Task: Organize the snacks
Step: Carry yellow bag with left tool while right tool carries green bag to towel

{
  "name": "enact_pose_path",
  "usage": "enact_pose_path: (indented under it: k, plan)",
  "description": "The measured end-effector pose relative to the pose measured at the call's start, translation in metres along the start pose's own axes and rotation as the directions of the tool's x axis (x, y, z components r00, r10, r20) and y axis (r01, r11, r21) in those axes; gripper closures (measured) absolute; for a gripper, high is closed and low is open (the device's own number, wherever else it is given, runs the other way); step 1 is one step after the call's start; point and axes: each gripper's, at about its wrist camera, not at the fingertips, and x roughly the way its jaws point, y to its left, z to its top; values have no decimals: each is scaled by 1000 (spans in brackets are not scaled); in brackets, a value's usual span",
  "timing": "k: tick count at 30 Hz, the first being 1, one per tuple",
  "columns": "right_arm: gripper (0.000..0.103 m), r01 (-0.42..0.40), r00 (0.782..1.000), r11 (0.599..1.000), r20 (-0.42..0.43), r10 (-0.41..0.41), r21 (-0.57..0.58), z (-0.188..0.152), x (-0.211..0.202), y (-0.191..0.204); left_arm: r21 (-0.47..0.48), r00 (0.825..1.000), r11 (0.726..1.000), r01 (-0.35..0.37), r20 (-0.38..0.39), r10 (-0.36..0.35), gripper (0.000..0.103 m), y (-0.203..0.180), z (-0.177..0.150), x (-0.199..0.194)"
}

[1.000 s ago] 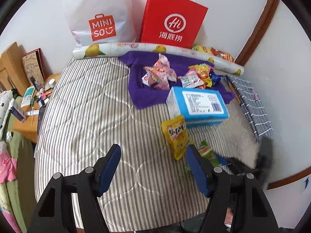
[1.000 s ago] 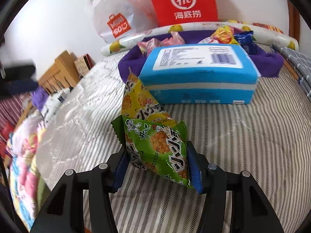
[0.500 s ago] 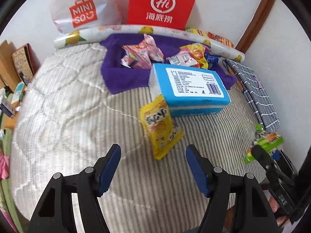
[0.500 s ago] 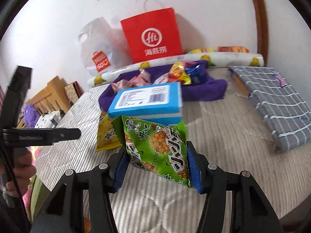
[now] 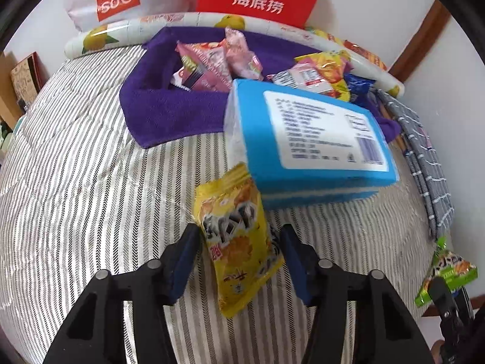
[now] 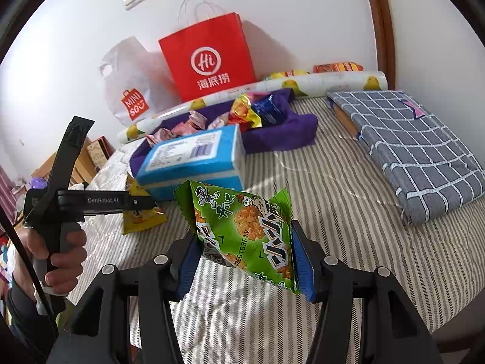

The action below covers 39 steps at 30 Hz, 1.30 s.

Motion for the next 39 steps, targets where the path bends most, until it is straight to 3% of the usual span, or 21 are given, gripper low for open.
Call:
enact_pose_path:
  k: [10, 39]
  plan:
    - [48, 2, 1000, 999, -7, -2, -44, -1, -2, 10, -40, 999, 998, 38, 39, -36, 56, 13, -12, -25]
    - [48, 87, 996, 983, 35, -82, -161, 14, -31, 64, 55, 984, 994, 96, 146, -103, 56, 0, -46, -112]
